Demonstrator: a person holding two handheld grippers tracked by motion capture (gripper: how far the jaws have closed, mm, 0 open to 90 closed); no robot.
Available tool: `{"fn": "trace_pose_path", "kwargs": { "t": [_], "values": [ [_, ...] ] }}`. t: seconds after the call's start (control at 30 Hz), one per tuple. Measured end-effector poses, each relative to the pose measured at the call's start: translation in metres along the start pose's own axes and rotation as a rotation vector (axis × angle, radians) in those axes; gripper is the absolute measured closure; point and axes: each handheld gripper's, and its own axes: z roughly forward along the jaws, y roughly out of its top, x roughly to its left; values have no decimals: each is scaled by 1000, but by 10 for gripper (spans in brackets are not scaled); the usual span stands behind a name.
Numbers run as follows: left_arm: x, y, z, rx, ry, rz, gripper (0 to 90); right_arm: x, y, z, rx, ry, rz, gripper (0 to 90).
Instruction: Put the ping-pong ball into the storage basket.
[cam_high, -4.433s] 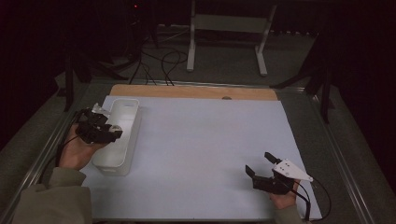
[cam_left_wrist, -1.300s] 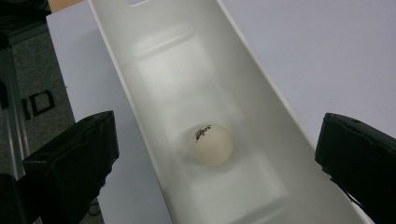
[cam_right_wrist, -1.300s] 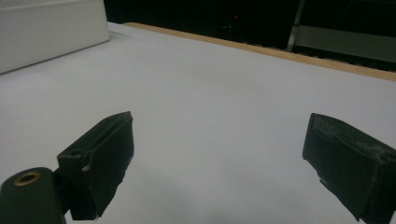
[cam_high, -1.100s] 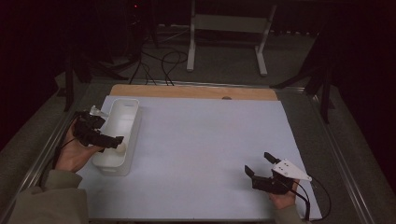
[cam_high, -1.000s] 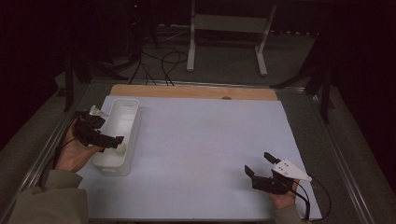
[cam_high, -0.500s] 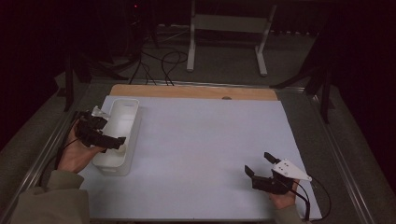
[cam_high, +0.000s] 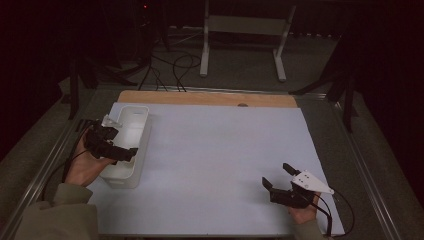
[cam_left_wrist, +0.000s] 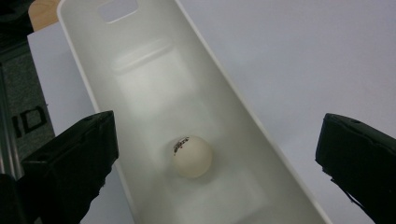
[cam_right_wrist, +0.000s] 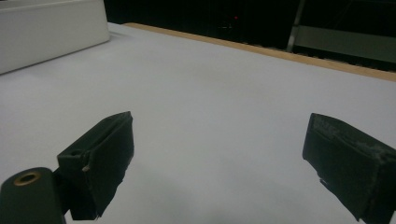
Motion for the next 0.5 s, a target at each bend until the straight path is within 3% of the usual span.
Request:
{"fn": "trace_pose_path", "kwargs": {
  "t": [0.5],
  "values": [
    [-9,1,4,-3,-19,18,0,0,0,0,0,0,0,87]
  ]
}}
